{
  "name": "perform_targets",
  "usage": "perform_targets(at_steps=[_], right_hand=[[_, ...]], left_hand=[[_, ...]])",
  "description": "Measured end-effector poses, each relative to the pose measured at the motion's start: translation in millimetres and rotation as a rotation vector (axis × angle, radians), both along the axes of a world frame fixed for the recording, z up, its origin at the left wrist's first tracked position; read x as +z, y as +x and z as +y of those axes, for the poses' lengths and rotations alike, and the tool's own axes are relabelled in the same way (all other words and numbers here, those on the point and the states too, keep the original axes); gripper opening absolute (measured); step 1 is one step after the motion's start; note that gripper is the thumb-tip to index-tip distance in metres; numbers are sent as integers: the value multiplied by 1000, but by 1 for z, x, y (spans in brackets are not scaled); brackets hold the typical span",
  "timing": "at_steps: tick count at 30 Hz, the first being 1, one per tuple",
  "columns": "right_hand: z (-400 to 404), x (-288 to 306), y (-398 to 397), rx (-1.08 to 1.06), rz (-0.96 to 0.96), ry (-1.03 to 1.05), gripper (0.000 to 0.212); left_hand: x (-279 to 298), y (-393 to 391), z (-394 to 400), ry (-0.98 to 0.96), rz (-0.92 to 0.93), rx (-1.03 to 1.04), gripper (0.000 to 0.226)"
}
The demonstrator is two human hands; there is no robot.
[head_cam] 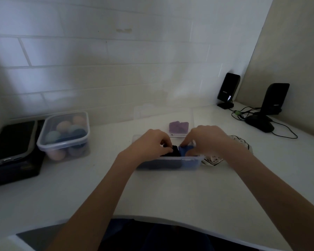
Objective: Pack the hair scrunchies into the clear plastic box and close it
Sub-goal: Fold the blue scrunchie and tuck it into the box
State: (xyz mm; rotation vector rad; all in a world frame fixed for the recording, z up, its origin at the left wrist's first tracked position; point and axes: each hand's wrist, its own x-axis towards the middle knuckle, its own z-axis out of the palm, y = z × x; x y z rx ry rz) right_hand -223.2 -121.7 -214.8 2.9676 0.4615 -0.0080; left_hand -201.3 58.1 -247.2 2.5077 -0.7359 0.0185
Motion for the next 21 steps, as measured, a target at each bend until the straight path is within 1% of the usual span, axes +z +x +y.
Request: perform_targets(at_steps=[2,4,7,9,11,13,16,17,19,21], right_hand=[[-4,4,-3,-12,-4,93,28],[-8,6,-4,-14,-15,162,25],[-6,7,-3,-17,-17,167,27],[-1,8,-2,-20,-1,139,32],[3,7,-2,-20,29,113,35],[5,4,-1,-22,66,100,33],[8,-2,-1,-30,73,90,30],[8,-2,0,-34,64,89,30],[8,-1,1,-50,43,71,31],[7,0,1,-65,22,60,33]], left_hand=[[0,-2,9,-95,-80,53,13],[0,-3,18,-165,-148,100,14],[0,-3,28,-235,-198,155,14],[-4,-4,31,-250,-191,177,14],[-10,-4,33,-229,-158,175,13],[-15,-6,32,-195,-142,156,11],[-15,-7,27,-154,-193,72,12],[-11,-7,24,-150,-185,34,12],[-1,-6,14,-122,-102,-40,15],[6,-2,2,-28,-11,-121,20]])
